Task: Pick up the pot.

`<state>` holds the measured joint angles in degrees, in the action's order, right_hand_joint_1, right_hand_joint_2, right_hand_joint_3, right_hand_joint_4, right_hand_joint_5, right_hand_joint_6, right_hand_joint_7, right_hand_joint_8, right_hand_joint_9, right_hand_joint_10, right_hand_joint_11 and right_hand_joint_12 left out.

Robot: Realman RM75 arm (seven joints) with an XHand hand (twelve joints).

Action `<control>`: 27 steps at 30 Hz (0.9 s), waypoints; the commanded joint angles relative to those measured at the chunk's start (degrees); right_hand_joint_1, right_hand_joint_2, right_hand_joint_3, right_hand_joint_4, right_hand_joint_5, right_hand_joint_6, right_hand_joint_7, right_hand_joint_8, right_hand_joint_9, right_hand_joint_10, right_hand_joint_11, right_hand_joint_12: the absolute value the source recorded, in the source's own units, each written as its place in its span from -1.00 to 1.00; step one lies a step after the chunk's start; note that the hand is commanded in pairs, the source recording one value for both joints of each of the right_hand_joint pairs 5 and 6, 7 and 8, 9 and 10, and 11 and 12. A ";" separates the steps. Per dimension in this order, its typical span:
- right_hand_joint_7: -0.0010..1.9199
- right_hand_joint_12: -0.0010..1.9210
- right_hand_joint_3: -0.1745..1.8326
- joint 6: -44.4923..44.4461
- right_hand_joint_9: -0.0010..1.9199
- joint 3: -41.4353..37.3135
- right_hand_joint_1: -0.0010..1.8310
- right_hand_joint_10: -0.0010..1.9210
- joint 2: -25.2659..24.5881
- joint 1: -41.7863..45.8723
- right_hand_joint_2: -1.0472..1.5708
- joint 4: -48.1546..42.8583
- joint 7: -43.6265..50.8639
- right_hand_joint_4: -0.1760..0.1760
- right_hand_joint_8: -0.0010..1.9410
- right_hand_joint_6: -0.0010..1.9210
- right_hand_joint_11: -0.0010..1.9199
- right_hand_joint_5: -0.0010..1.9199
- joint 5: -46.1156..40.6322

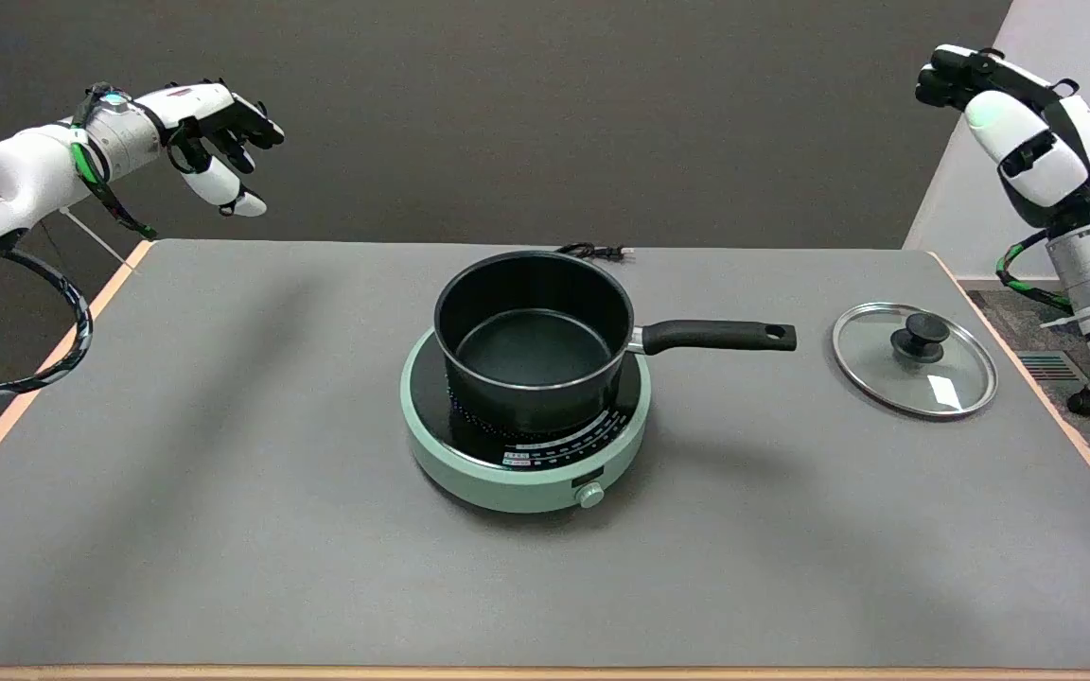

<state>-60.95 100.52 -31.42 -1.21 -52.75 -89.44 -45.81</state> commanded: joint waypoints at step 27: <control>-0.99 -0.99 -0.11 7.45 -0.99 -7.49 0.27 -0.99 -0.45 3.75 -0.49 -14.82 21.95 -1.00 -0.99 -0.99 -0.99 -0.99 14.24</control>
<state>-61.23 99.27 -31.43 -0.89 -54.97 -84.94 -42.14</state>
